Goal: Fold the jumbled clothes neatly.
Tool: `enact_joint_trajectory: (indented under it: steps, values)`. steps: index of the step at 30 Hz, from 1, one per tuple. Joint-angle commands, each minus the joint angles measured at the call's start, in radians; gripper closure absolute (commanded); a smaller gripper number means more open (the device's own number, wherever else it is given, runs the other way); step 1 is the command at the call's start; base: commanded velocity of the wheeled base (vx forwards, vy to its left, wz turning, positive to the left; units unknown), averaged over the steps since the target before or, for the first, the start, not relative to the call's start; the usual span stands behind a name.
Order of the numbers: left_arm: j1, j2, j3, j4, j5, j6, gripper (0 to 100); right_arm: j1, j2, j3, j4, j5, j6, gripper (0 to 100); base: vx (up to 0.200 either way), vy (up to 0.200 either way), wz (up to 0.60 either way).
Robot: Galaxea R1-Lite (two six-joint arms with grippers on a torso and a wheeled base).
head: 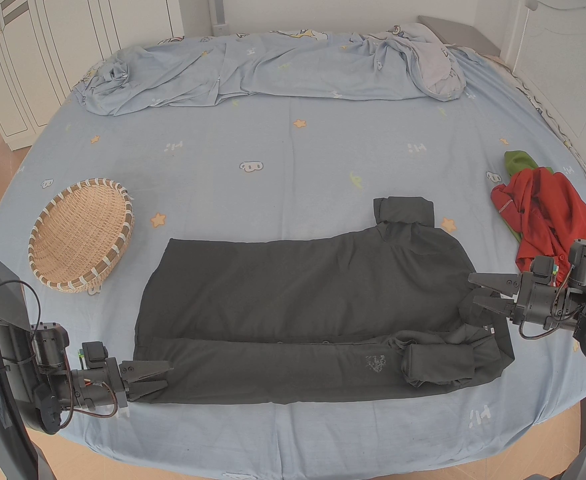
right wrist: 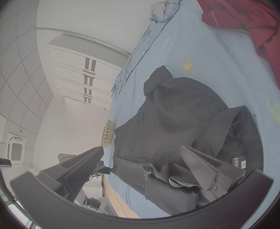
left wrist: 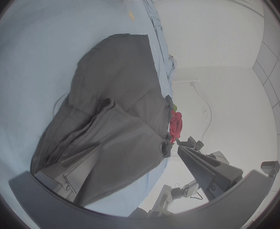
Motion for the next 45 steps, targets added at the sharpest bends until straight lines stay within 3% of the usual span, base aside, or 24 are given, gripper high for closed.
enact_joint_trajectory:
  steps: [1,4,10,17,19,27,38,45]
  values:
    - [0.001,-0.090,0.061,-0.019,-0.026,0.016,0,-0.003,0.002,0.000,0.000,0.000,-0.001,0,0.000,0.000,0.00]
    - [0.007,-0.170,0.061,-0.019,-0.091,-0.008,0,-0.005,0.000,0.000,0.000,0.000,-0.001,0,0.000,0.000,0.00]
    - [0.061,-0.221,0.041,-0.019,-0.112,-0.047,0,-0.008,0.002,-0.003,0.000,0.000,-0.001,0,0.000,0.000,0.00]
    - [0.086,-0.231,-0.115,-0.019,-0.120,-0.128,0,-0.008,-0.001,-0.003,0.000,0.000,-0.001,0,0.000,0.000,0.00]
    - [0.058,-0.167,-0.217,-0.019,-0.120,-0.189,0,-0.008,-0.001,-0.003,0.000,0.000,-0.001,0,0.000,0.000,0.00]
    - [-0.033,0.020,-0.456,-0.019,-0.094,-0.205,0,-0.012,-0.003,-0.003,0.000,-0.001,-0.001,0,0.000,0.000,0.00]
    - [-0.028,0.052,-0.396,-0.019,-0.088,-0.200,0,-0.023,-0.001,-0.006,0.000,0.000,-0.003,0,0.000,0.000,0.00]
    - [0.026,0.003,-0.302,-0.019,-0.097,-0.192,0,-0.023,-0.003,-0.006,0.000,0.000,-0.003,0,0.000,0.000,0.00]
